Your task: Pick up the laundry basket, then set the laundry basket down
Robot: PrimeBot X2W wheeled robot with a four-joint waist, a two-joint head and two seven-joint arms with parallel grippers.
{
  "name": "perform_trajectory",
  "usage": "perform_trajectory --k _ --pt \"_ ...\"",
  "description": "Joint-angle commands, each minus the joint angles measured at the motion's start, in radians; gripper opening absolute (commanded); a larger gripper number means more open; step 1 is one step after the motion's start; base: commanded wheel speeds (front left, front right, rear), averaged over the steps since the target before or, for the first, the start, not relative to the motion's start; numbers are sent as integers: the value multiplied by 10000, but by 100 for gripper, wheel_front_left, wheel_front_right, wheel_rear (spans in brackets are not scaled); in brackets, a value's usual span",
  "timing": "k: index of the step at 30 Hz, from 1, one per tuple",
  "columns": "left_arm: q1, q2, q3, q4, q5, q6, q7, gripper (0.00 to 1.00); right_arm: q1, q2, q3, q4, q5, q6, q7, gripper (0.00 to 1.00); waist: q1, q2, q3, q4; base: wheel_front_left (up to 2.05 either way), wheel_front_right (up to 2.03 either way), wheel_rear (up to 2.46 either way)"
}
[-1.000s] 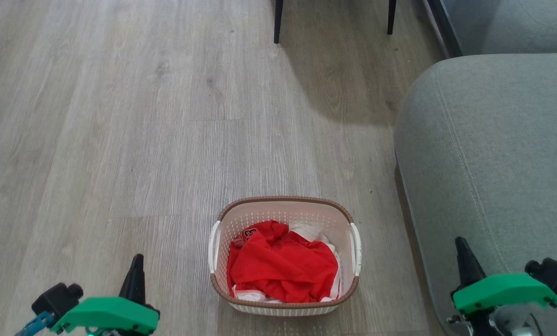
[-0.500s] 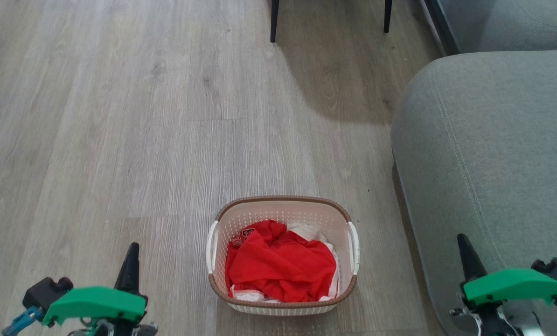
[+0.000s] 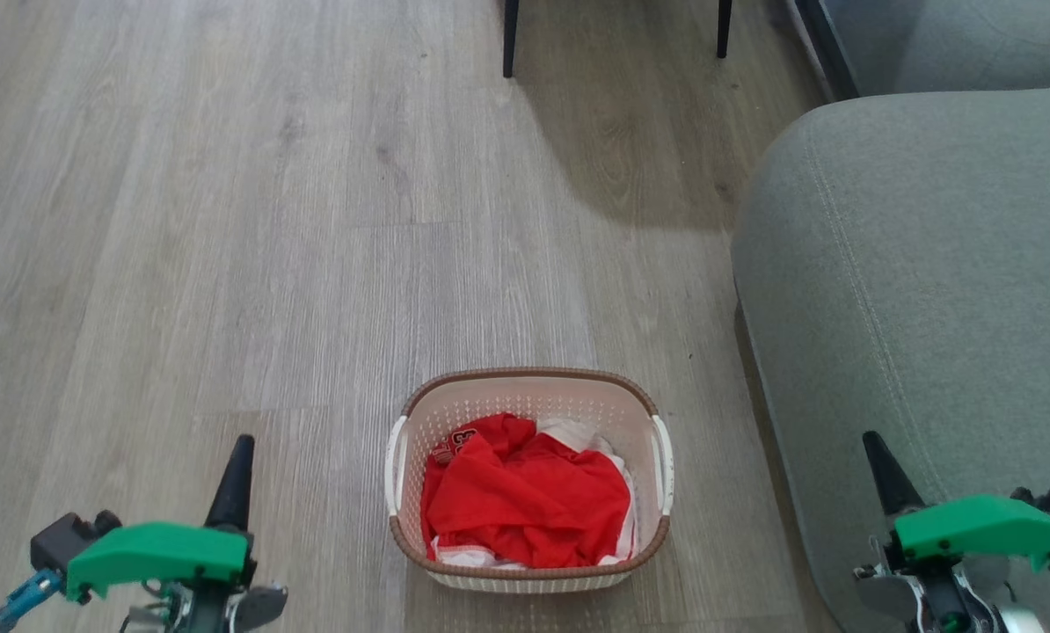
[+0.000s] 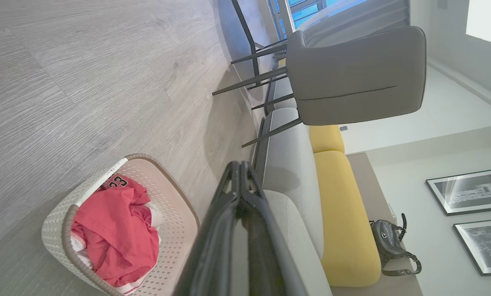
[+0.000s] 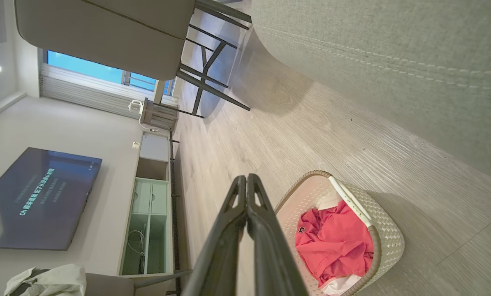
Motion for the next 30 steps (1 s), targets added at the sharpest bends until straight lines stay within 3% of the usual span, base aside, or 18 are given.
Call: perform_trajectory --k 1,30 --pt "-538 164 314 -253 -226 -85 90 0 -521 -213 67 -259 241 -11 62 0 0 0 1 -5 0 0 0" --pt "-1194 131 943 -79 -3426 -554 937 0 -990 -217 -366 -66 3403 -17 889 0 0 0 47 -194 0 0 0"
